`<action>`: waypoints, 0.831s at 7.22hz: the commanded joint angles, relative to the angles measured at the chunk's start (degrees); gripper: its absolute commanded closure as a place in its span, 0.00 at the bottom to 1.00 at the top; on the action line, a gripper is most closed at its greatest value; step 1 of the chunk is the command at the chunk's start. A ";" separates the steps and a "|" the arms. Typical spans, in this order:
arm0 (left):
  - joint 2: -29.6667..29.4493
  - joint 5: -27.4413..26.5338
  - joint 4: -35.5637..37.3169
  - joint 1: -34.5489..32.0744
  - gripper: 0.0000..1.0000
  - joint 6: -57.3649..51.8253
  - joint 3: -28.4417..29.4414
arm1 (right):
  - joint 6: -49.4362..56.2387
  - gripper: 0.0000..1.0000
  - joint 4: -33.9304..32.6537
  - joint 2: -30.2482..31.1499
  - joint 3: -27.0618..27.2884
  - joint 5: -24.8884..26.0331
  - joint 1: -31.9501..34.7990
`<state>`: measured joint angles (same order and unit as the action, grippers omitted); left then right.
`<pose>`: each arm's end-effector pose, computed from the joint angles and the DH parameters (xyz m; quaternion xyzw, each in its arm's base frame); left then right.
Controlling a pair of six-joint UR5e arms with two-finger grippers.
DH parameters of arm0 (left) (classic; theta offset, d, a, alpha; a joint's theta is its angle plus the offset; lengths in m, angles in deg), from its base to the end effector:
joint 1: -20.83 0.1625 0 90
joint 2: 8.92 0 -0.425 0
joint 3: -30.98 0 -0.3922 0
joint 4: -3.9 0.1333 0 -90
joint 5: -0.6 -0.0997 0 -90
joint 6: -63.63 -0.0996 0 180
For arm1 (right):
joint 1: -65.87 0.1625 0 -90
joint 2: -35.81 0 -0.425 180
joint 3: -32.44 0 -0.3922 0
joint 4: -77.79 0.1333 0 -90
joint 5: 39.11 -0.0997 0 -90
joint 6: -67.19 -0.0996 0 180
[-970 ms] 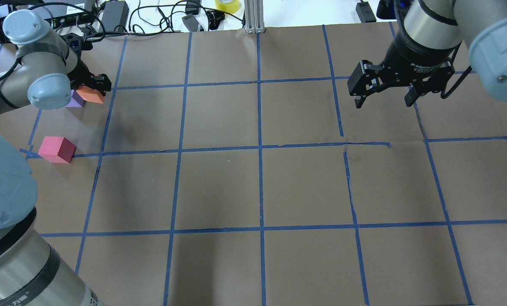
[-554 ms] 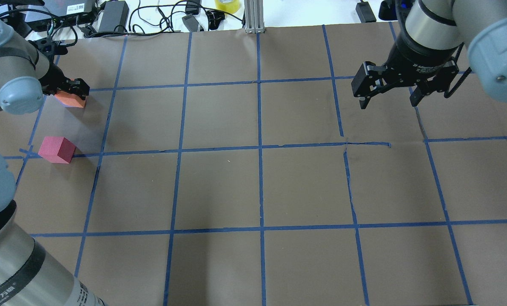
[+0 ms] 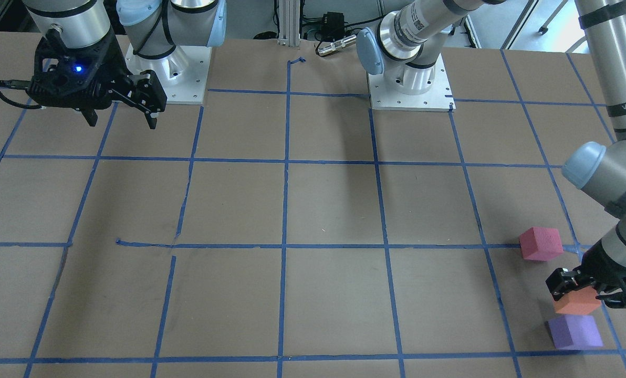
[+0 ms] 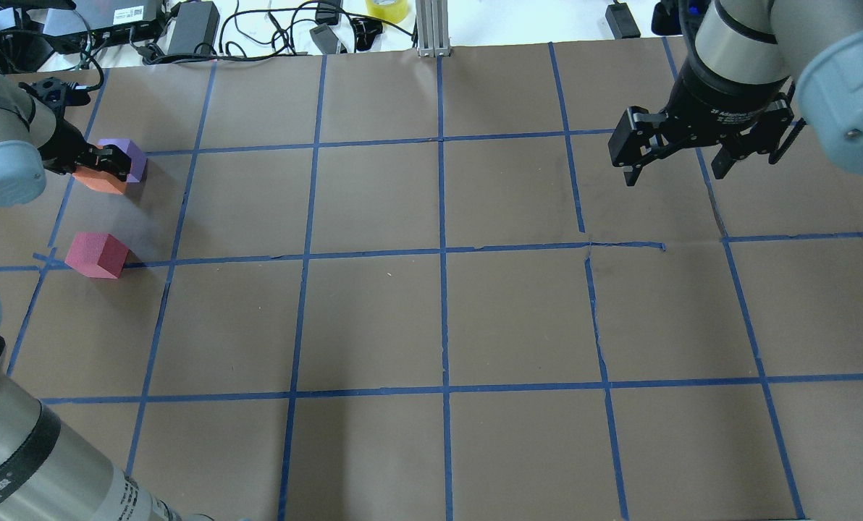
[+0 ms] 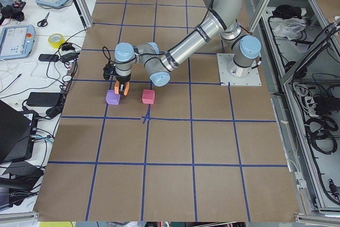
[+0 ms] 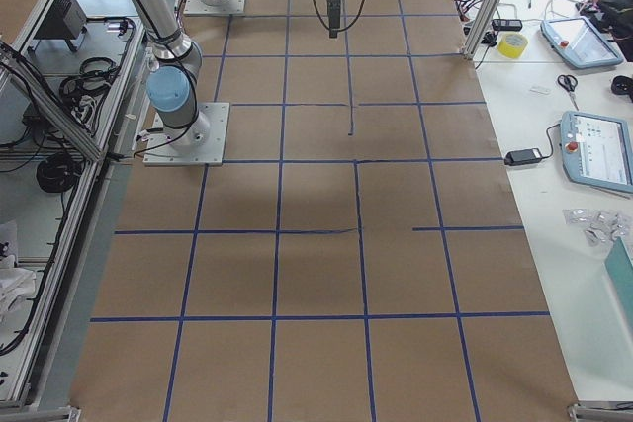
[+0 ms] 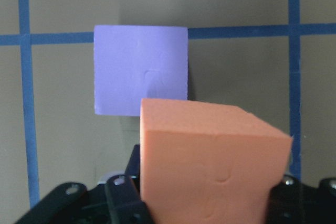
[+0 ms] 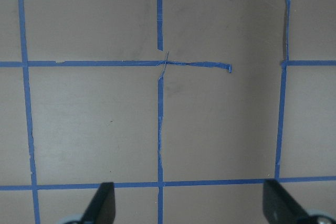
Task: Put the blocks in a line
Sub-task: 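Lower the orange cube between the purple and pink cubes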
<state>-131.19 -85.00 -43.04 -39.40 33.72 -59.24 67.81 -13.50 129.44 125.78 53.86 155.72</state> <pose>0.2123 -0.6550 0.2319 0.0048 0.9950 -0.0989 0.0126 0.1269 -0.4680 0.4920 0.0037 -0.9996 0.0136 0.0260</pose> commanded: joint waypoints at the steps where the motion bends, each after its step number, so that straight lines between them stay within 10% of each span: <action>1: 0.63 0.70 -0.26 1.33 0.82 -0.50 -0.75 | 0.08 0.00 0.06 0.24 -0.09 -0.59 0.06; 6: -1.82 0.70 0.00 1.69 0.77 -0.41 -2.94 | 0.88 0.00 0.06 0.15 0.00 -0.77 -0.03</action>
<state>-132.38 -84.36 -43.46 -37.75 33.33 -61.56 68.50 -13.44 129.63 125.74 53.17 155.73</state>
